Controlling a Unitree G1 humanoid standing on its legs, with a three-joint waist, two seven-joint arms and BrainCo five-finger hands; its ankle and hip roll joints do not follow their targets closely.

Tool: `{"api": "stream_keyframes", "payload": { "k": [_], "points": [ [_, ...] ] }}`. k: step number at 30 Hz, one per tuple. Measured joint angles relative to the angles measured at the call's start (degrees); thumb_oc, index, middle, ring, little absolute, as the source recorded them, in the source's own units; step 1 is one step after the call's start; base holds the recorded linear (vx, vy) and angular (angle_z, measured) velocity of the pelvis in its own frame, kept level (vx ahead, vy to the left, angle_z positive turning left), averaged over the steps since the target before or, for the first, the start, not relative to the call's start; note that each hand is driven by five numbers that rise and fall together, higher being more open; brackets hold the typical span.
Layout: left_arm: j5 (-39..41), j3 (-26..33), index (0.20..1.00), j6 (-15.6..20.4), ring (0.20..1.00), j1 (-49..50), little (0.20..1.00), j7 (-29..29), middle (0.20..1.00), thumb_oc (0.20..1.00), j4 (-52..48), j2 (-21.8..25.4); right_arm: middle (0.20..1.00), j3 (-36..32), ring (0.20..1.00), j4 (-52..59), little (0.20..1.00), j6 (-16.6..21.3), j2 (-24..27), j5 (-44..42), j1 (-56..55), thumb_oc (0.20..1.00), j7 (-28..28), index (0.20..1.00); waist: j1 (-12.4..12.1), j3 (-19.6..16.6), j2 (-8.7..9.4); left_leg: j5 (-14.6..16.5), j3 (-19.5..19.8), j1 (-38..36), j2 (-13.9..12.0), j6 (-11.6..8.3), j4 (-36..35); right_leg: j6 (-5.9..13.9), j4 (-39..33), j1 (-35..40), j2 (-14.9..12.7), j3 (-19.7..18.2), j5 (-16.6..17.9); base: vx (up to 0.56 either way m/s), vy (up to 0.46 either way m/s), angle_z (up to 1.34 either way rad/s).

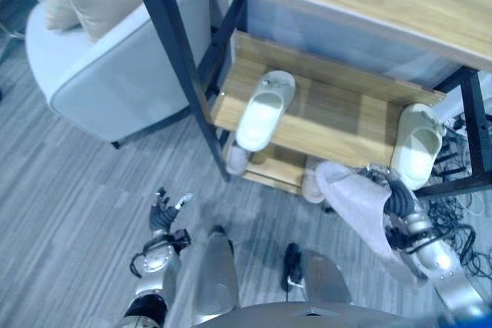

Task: Arrange the slippers neatly on the shoe rack.

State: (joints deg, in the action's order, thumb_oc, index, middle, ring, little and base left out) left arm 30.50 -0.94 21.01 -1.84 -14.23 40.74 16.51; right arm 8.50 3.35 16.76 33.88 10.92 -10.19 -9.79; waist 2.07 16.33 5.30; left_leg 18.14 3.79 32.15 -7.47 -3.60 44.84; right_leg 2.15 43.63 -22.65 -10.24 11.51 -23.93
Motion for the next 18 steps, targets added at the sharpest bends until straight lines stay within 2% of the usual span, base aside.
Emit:
{"api": "stream_keyframes", "payload": {
  "k": [3,7,9,12,13,14,15,16,18],
  "points": [
    [2.3,0.1,1.000,0.6,1.000,-2.5,1.000,-0.2,1.000,1.000,-0.2,1.2,0.200,3.7,0.200,2.1,0.200,0.0,2.8,-0.1,4.4,0.200,-0.1,0.200,0.4,-0.3,0.15,4.1,-0.2,7.5,0.5,0.27,10.7,-0.05,10.8,-8.2,-0.9,-2.1,-3.9,-0.03,0.064,-0.17],
    [3.9,-1.1,1.000,0.9,1.000,-6.1,1.000,-1.6,1.000,1.000,0.0,2.5,0.200,9.8,0.200,3.1,0.200,0.0,4.3,-2.6,14.1,0.200,0.2,0.200,0.4,-1.2,0.15,9.7,0.1,19.4,0.5,1.09,25.9,-1.25,26.9,-21.0,-0.9,-6.6,-9.8,-0.11,0.067,-0.15],
    [5.0,-1.1,1.000,0.9,1.000,-8.2,1.000,-2.3,1.000,1.000,0.7,2.6,0.200,13.0,0.200,3.6,0.200,0.0,5.1,-2.9,19.2,0.200,0.6,0.200,0.2,-1.8,0.33,11.4,0.1,24.1,0.6,1.22,31.4,-1.32,33.1,-26.3,-0.9,-8.3,-11.8,-0.09,0.053,-0.07],
    [8.7,-1.3,1.000,1.5,1.000,-9.7,1.000,-4.0,1.000,1.000,1.5,2.0,0.200,19.9,0.200,5.8,0.200,0.8,5.4,-3.9,26.6,0.200,0.7,0.200,-0.1,-7.7,-1.40,16.9,3.4,42.8,2.3,0.60,50.9,-0.53,53.6,-44.3,-0.6,-11.9,-19.1,-0.03,0.107,0.04],
    [10.1,-2.2,1.000,2.1,1.000,-8.8,1.000,-5.2,1.000,1.000,0.1,1.8,0.200,20.0,0.200,5.9,0.200,0.9,5.1,-3.2,28.3,0.200,0.4,0.200,-0.1,-8.4,-2.88,18.3,5.1,50.4,3.5,-0.35,59.7,0.28,62.9,-51.5,-0.5,-13.4,-20.7,0.04,0.077,-0.05],
    [10.7,-2.4,1.000,2.1,1.000,-8.4,1.000,-5.7,1.000,1.000,-0.9,1.9,0.200,19.7,0.200,4.8,0.200,1.0,4.1,-2.0,29.6,0.200,0.0,0.200,-0.1,-8.3,-3.69,19.6,5.8,53.7,4.0,-0.32,63.7,1.93,66.5,-54.2,-0.3,-14.2,-23.1,0.04,0.071,-0.02],
    [10.9,-2.4,1.000,2.4,1.000,-8.3,1.000,-6.1,1.000,1.000,-1.6,1.8,0.200,19.5,0.200,3.0,0.200,0.8,2.9,-1.1,31.8,0.200,-0.6,0.200,0.3,-8.0,-4.55,20.4,6.9,56.4,4.5,-0.79,67.0,1.68,70.0,-56.5,-0.1,-14.8,-23.8,0.02,0.051,-0.11],
    [11.4,-2.4,1.000,2.1,1.000,-9.4,1.000,-6.4,1.000,1.000,-1.5,1.0,0.200,19.5,0.200,1.6,0.200,0.4,2.5,-0.3,32.1,0.200,-1.3,0.200,-1.1,-8.1,-4.28,20.4,6.7,58.5,4.3,-0.78,68.7,1.45,72.0,-59.3,0.4,-15.7,-23.9,0.02,0.070,-0.06],
    [11.7,-3.2,1.000,2.5,1.000,-8.2,1.000,-7.1,1.000,1.000,-3.4,1.1,0.200,21.4,0.200,-0.8,0.200,0.2,2.6,1.6,34.0,0.200,-2.2,0.200,-1.4,-7.7,-4.15,20.1,6.3,60.3,5.5,-0.80,69.8,2.01,73.9,-61.8,1.2,-17.8,-23.7,0.02,0.042,-0.03]
  ]
}}
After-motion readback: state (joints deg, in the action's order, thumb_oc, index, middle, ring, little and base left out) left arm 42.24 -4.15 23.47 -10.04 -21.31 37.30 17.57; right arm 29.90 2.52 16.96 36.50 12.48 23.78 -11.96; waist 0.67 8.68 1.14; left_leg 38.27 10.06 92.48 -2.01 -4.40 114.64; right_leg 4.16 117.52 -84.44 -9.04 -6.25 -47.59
